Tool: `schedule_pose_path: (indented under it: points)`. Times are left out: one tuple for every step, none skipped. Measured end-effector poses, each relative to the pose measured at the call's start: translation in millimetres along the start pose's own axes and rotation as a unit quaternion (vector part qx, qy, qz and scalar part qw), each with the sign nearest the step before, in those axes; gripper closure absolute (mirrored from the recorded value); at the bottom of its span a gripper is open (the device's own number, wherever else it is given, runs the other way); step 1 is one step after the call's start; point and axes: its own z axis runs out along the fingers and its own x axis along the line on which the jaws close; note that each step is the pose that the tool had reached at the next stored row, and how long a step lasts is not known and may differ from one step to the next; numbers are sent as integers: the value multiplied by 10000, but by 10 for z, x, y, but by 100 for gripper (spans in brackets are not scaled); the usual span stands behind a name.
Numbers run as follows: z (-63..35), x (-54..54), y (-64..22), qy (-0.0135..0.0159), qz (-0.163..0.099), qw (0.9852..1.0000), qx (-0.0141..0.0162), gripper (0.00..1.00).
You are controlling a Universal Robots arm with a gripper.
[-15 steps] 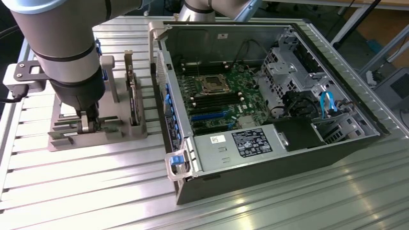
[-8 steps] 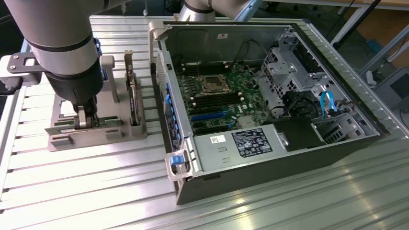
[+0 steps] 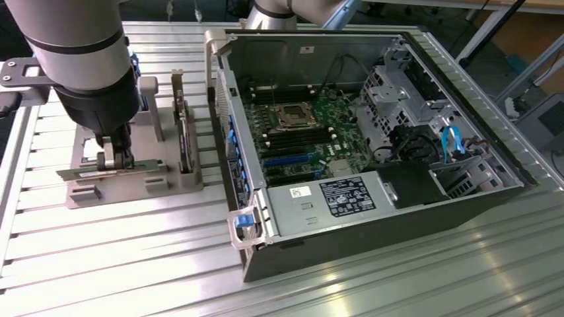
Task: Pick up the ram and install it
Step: 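Pick up the ram and move it above insertion slot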
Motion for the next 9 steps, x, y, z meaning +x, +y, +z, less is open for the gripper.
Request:
schedule_pose_path:
  points:
    - [-34,0,2,0,0,10000,0,88]
    - [-52,0,2,0,0,10000,0,88]
    - [-71,0,3,0,0,10000,0,88]
    - [-91,0,3,0,0,10000,0,88]
    - [-109,0,4,0,0,10000,0,88]
    - [-126,0,4,0,0,10000,0,88]
    - [-143,0,5,0,0,10000,0,88]
    - [-158,0,6,0,0,10000,-1,88]
    - [-177,0,6,0,0,10000,0,88]
